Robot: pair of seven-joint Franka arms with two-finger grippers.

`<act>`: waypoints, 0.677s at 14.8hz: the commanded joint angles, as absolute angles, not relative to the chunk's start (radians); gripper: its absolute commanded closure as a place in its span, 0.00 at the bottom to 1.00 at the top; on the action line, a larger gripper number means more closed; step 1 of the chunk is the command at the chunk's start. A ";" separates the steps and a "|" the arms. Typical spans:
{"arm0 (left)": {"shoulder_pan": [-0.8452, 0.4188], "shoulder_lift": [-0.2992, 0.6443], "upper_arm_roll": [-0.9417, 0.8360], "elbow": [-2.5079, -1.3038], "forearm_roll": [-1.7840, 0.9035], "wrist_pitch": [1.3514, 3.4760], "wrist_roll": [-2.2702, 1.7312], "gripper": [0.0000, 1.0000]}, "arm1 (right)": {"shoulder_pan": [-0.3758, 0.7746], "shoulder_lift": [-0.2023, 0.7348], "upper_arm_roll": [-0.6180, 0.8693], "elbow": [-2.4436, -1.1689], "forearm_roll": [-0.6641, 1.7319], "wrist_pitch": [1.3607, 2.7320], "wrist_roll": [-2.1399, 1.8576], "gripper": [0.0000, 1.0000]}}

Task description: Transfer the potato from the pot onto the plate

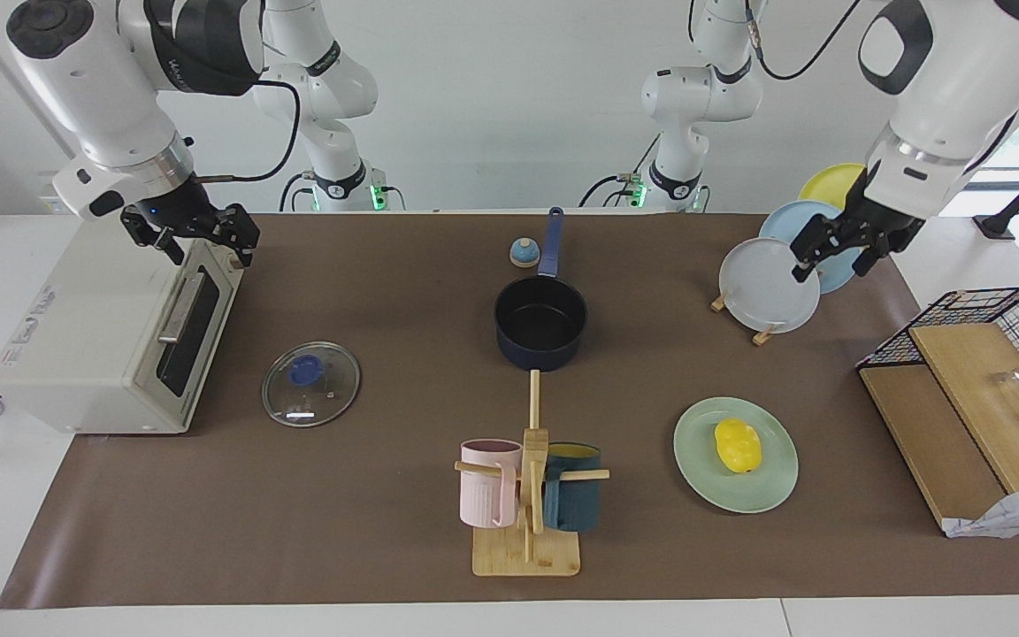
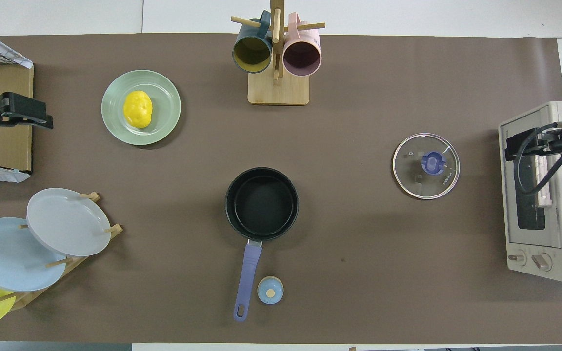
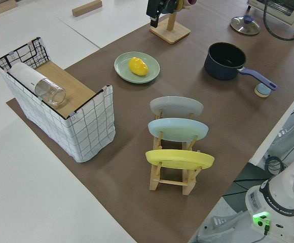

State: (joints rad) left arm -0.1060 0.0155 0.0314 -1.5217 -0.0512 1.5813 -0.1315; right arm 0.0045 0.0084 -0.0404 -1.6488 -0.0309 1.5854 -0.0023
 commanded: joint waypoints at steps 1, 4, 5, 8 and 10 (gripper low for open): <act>-0.101 -0.067 0.025 -1.577 -0.031 1.485 -0.083 0.00 | -0.008 -0.005 -0.032 -1.660 -0.017 1.588 0.011 0.00; -0.106 -0.138 0.025 -1.696 -0.031 1.494 -0.086 0.00 | -0.008 -0.005 -0.032 -1.660 -0.017 1.586 0.011 0.00; -0.107 -0.162 0.023 -1.751 -0.029 1.524 -0.086 0.00 | -0.008 -0.005 -0.032 -1.660 -0.017 1.586 0.011 0.00; -0.077 -0.137 0.002 -1.761 -0.031 1.559 -0.080 0.00 | -0.008 -0.005 -0.032 -1.660 -0.017 1.586 0.011 0.00; -0.077 -0.083 0.006 -1.651 -0.029 1.493 -0.078 0.00 | -0.008 -0.005 -0.034 -1.660 -0.017 1.588 0.011 0.00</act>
